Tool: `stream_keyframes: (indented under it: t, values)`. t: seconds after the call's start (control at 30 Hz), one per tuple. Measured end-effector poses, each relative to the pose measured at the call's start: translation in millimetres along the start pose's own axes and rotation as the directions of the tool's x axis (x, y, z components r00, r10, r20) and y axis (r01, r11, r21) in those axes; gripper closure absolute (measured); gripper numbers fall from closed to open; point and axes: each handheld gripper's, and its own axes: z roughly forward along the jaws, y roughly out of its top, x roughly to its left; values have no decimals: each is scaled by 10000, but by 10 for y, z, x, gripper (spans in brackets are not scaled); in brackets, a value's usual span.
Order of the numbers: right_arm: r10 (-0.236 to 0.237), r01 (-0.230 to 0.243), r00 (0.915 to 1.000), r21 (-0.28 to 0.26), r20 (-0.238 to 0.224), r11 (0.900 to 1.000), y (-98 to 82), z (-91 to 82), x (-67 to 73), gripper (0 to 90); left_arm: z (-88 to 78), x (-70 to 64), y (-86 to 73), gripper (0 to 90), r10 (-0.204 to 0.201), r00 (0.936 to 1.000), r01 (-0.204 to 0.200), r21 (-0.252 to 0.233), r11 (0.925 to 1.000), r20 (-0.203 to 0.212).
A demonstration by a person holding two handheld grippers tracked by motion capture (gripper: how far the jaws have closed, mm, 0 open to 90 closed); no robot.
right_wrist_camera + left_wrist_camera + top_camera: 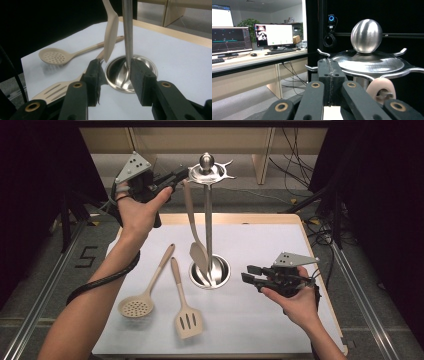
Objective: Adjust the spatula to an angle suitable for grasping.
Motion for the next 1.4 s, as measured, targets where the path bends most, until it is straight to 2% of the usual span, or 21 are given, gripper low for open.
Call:
stream_keyframes:
  t: [0.1,0.13,0.33,0.5,0.53,0.57,0.63,0.67,0.77,0.83,0.87,1.0,1.03,1.07,1.1,1.2,1.23,1.27,1.33,1.37,1.4]
  values:
    - [255,-254,9997,-27,38,9997,-3,2,14,617,20,12,8,892,41,10000,-41,71,10000,53]
    - [372,-371,9992,77,-172,9993,1,-4,13,617,28,19,9,892,42,10000,-42,76,10000,87]
    - [-65,64,10000,139,75,9999,-2,-15,-41,616,75,56,17,892,81,9997,-85,169,9998,215]
    - [157,-155,9998,134,-120,9998,-9,-2,-43,615,47,64,12,886,264,9996,-265,89,9996,35]
    - [262,-260,9996,192,-116,9995,-9,-8,-36,613,15,64,9,869,302,9995,-302,16,9995,-54]
    - [-24,25,10000,104,-42,9999,-15,-4,-51,611,-30,69,3,841,307,9995,-307,-57,9995,-89]
    - [-95,95,10000,122,20,9999,-20,-8,-58,604,-136,77,-23,784,260,9995,-264,-176,9995,-189]
    - [208,-213,9996,281,164,9994,-22,-25,-45,601,-191,79,-45,747,217,9995,-221,-171,9996,-223]
    - [186,-187,9995,16,258,9998,-30,-18,-81,595,-370,100,-119,609,77,9993,-80,-98,9999,-377]
    - [461,-466,9986,179,261,9988,-24,-31,-82,593,-490,118,-179,548,-90,9986,84,-123,9999,-515]
    - [310,-313,9992,137,266,9994,-25,-24,-105,593,-544,128,-212,523,-152,9985,147,-111,9998,-527]
    - [447,-454,9981,175,415,9988,-24,-35,-139,592,-699,174,-337,409,-535,9974,532,-83,9985,-483]
    - [560,-564,9979,125,314,9983,-30,-30,-143,592,-727,185,-368,408,-599,9967,594,-98,9982,-547]
    - [529,-534,9977,102,420,9985,-31,-35,-154,592,-773,200,-399,418,-681,9940,682,-12,9977,-856]
    - [663,-663,9966,-21,479,9978,-43,-27,-154,592,-797,208,-420,512,-746,9924,749,-4,9972,-981]
    - [927,-936,9949,215,385,9954,-45,-40,-158,592,-867,217,-473,553,-470,9861,544,427,9976,-1595]
    - [589,-600,9973,234,448,9979,-48,-42,-190,593,-880,215,-490,591,-588,9857,680,533,9963,-1577]
    - [838,-849,9955,248,442,9961,-47,-40,-183,593,-896,220,-513,592,-581,9853,684,595,9959,-1607]
    - [890,-897,9953,172,370,9958,-55,-25,-201,593,-908,216,-529,610,-447,9856,566,688,9960,-1631]
    - [765,-773,9963,183,404,9968,-51,-27,-216,593,-922,196,-545,613,-652,9814,812,822,9933,-1806]
    - [691,-700,9965,193,464,9974,-43,-31,-229,593,-929,195,-556,619,-606,9811,787,926,9926,-1840]
